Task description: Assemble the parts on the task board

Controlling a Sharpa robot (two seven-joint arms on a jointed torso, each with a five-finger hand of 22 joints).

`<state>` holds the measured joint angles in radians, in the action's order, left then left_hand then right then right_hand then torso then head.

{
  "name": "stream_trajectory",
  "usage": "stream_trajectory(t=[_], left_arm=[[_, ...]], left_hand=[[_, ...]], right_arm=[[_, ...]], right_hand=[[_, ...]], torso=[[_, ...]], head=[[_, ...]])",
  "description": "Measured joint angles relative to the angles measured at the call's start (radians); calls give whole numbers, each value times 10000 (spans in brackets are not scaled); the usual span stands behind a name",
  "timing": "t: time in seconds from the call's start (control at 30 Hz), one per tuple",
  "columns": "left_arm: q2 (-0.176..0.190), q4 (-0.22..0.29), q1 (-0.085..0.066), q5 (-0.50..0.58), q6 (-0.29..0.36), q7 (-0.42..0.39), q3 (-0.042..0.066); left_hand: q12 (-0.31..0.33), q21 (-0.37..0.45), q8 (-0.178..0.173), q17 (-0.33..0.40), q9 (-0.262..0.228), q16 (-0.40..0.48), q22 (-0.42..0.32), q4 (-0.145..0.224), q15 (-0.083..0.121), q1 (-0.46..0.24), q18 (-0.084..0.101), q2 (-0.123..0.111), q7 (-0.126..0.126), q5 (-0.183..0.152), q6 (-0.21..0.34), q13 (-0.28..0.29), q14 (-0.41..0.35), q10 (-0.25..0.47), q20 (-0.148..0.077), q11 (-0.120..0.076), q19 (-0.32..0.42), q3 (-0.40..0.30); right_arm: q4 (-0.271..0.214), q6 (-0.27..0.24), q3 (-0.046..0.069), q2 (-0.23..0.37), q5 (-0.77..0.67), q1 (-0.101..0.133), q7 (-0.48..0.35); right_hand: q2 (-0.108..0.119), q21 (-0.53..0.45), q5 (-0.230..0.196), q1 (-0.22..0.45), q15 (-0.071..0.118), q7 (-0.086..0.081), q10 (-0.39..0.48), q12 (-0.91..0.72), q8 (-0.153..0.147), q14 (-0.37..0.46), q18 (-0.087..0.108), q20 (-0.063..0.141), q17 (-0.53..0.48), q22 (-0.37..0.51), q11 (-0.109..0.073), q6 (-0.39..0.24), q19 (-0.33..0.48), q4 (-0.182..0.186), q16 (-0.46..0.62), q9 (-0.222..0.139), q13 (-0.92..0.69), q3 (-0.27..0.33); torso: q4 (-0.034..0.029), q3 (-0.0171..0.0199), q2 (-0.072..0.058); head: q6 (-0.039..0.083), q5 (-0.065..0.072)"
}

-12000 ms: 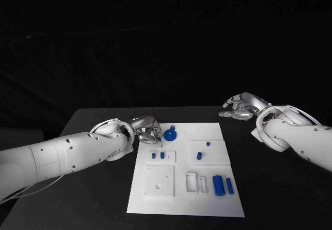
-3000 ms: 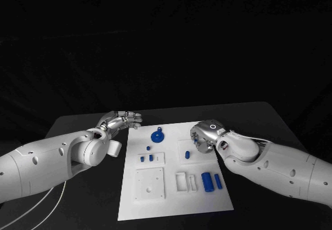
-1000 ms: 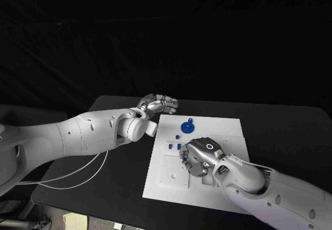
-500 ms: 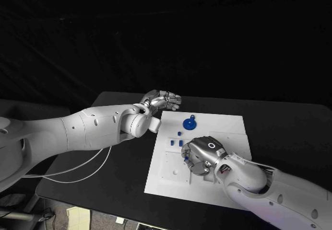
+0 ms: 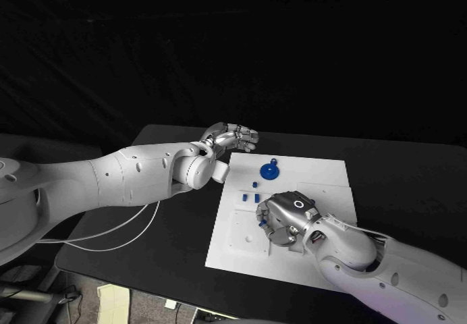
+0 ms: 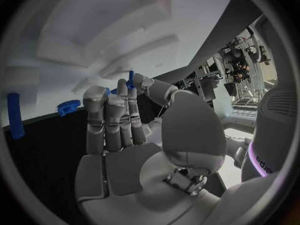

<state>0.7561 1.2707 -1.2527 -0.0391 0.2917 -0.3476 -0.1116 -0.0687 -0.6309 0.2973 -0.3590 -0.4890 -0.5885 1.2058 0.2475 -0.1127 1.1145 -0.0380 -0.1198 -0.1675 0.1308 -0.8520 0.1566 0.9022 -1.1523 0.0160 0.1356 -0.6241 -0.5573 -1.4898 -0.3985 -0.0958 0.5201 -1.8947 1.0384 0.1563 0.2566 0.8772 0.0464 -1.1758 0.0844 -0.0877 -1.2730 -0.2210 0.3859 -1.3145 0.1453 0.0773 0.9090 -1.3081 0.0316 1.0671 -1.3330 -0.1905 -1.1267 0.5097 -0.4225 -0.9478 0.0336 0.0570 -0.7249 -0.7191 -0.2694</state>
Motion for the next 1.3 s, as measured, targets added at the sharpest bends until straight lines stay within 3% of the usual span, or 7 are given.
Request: stream_trajectory(t=[0.63,0.93,1.3], left_arm=[[-1,-50,0,2,-2,5,0],[-4,-55,0,3,-3,5,0],[-1,-66,0,4,-4,8,0]], left_hand=[[0,39,0,-19,-1,39,6,0,0,0,2,0,0,0,0,-9,0,0,1,0,1,0],[0,39,0,-29,-1,39,5,0,0,0,3,0,0,0,0,-17,0,0,1,0,1,0],[0,39,0,-48,7,39,13,0,-35,0,6,0,0,0,0,-26,35,0,1,0,1,0]], right_arm=[[-167,-5,-32,124,17,-48,-43],[-358,-74,-35,267,-32,-61,-20],[-411,-78,-31,322,-179,-61,59]], right_hand=[[2,0,0,2,1,-1,-31,8,-8,0,-1,-4,-7,2,-31,-1,-29,-42,0,7,-48,-16],[3,0,-1,3,0,-1,-31,19,-9,0,-1,-6,-8,3,-31,-1,-29,-43,0,26,-48,-15],[26,0,-2,27,1,-1,-31,26,-32,0,-1,-8,-7,4,-31,-1,-29,-69,0,39,-71,11]], torso=[[5,-5,2],[11,11,2],[12,1,3]], head=[[-76,-81],[-77,-96],[-65,-97]])
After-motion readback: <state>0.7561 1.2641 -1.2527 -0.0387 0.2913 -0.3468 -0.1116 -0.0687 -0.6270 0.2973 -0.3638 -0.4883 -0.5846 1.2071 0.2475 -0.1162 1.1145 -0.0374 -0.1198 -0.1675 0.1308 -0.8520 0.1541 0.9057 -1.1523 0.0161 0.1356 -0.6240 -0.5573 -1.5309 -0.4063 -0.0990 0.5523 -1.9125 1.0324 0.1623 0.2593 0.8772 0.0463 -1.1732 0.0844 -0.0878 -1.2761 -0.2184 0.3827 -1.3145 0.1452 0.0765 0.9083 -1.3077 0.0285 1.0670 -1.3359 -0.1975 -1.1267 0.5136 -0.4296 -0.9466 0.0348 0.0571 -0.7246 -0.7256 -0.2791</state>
